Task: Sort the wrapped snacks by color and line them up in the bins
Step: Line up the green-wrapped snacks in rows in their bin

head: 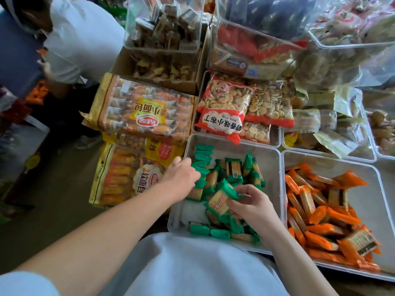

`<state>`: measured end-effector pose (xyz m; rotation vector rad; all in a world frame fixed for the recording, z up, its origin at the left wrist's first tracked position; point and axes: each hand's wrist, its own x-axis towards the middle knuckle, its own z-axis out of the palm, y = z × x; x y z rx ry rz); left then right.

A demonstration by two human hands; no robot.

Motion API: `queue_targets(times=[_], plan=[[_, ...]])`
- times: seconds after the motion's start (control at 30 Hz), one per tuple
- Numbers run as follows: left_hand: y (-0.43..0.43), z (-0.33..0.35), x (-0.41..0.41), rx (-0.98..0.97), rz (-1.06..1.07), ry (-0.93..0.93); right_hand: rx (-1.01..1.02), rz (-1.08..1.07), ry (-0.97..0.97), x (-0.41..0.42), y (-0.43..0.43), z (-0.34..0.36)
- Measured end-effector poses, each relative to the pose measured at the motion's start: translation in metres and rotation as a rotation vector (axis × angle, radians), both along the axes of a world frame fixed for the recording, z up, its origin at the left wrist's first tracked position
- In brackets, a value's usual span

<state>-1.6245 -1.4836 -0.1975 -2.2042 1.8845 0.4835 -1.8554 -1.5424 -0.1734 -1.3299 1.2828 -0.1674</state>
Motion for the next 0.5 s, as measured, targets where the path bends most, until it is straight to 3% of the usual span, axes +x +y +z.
queue_targets(times=[0.1, 0.23, 0.37, 0.5], plan=[[0.000, -0.010, -0.005, -0.016, -0.094, -0.119, -0.176, 0.200, 0.140, 0.011, 0.000, -0.009], [0.006, -0.015, -0.001, -0.175, -0.043, -0.045, -0.306, 0.424, 0.187, 0.037, 0.005, -0.020], [0.035, -0.006, 0.014, -0.565, 0.156, 0.094, -0.280, 0.449, 0.196, 0.066, 0.010, -0.038], [0.071, -0.001, 0.016, -0.650, 0.333, 0.216, -0.274, 0.420, 0.252, 0.087, 0.017, -0.053]])
